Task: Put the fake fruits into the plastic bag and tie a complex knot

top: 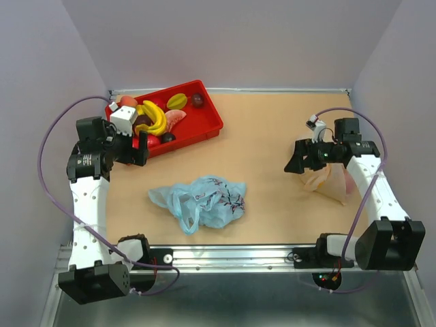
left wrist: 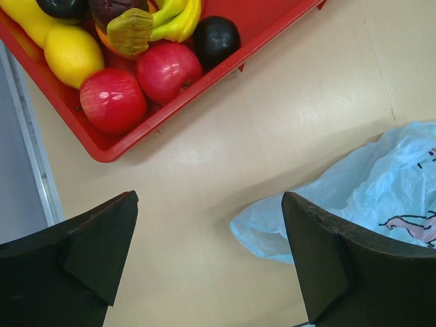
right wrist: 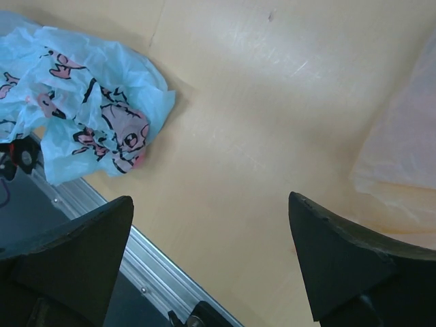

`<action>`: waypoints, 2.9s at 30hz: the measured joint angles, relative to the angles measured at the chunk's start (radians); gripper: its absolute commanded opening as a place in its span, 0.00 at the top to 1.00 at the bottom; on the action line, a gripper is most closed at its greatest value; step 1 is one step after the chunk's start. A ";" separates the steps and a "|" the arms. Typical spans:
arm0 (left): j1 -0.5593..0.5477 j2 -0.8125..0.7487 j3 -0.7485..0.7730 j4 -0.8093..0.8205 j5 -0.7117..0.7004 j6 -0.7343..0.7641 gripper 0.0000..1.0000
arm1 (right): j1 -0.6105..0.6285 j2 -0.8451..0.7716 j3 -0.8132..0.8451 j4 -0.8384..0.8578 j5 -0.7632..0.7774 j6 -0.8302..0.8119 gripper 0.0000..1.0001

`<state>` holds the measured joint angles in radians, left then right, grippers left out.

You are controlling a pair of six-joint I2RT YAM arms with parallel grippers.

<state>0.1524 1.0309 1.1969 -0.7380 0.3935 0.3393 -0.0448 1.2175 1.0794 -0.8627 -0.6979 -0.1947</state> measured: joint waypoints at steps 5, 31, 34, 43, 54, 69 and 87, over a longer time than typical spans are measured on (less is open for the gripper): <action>-0.039 -0.022 0.000 -0.015 0.025 0.058 0.01 | 0.014 0.081 -0.034 0.013 -0.058 0.002 0.00; -0.484 -0.035 -0.249 -0.081 0.111 0.369 0.01 | 0.431 0.610 0.049 0.307 0.005 0.254 0.06; -0.499 -0.005 -0.257 -0.076 0.109 0.383 0.01 | 0.433 0.640 0.074 0.322 -0.011 0.278 0.08; -0.533 0.002 -0.272 -0.065 0.102 0.401 0.01 | 0.442 0.702 0.097 0.356 -0.053 0.310 0.38; -0.555 0.004 -0.272 -0.074 0.094 0.422 0.01 | 0.465 0.752 0.096 0.363 -0.097 0.298 1.00; -0.607 0.066 -0.295 -0.030 -0.017 0.453 1.00 | 0.430 0.681 0.096 0.358 -0.007 0.238 1.00; -0.613 0.167 -0.118 -0.040 0.155 0.382 1.00 | 0.143 0.867 0.581 0.303 0.110 0.239 0.00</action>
<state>-0.4603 1.1984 1.0786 -0.7776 0.5488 0.7216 0.0986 2.0842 1.6600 -0.5598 -0.5877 0.0444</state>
